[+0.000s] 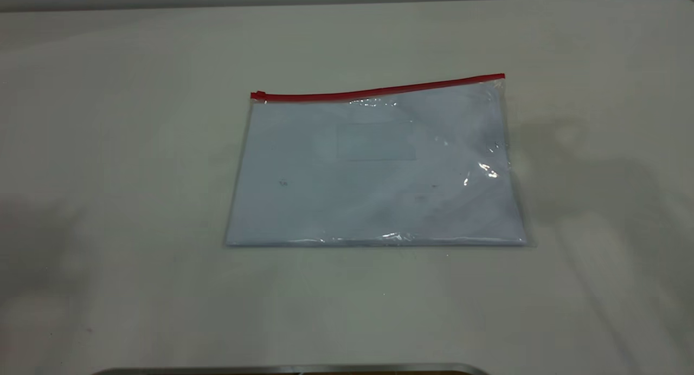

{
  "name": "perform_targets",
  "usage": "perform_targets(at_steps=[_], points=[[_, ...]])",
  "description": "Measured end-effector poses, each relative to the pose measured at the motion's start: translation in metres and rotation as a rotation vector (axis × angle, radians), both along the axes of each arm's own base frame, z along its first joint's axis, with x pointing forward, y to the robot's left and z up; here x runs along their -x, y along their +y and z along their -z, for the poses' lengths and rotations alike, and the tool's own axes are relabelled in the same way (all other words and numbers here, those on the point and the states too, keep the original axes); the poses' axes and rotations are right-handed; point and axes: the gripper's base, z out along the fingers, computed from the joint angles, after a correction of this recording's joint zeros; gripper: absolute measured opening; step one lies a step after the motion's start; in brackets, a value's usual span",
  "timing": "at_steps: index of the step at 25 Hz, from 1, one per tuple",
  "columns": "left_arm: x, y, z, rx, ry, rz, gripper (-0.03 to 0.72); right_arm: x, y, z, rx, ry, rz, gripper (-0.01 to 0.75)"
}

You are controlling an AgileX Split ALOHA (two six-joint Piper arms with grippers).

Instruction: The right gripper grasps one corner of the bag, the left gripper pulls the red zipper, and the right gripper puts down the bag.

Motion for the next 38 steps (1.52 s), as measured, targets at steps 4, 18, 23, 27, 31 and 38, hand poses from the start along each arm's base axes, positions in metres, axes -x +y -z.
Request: perform_targets(at_steps=[4, 18, 23, 27, 31, 38], points=[[0.024, 0.007, 0.046, -0.051, 0.137, -0.066, 0.276, 0.056, -0.006, -0.019, -0.006, -0.034, -0.019, 0.359], [0.112, 0.007, 0.222, -0.076, 0.555, -0.080, 0.276, 0.205, -0.048, 0.055, 0.111, -0.033, 0.078, 0.359], [0.132, 0.008, 0.224, -0.093, 0.482, -0.088, 0.276, 0.221, -0.060, 0.060, 0.173, -0.076, 0.185, 0.359], [0.144, 0.008, 0.218, -0.086, 0.388, -0.104, 0.276, 0.226, -0.063, 0.055, 0.181, -0.126, 0.219, 0.359], [0.155, 0.008, 0.213, -0.075, 0.310, -0.126, 0.276, 0.227, -0.065, 0.054, 0.194, -0.132, 0.243, 0.359], [0.171, 0.006, 0.209, -0.048, 0.199, -0.123, 0.276, 0.227, -0.065, 0.054, 0.192, -0.131, 0.249, 0.358]])
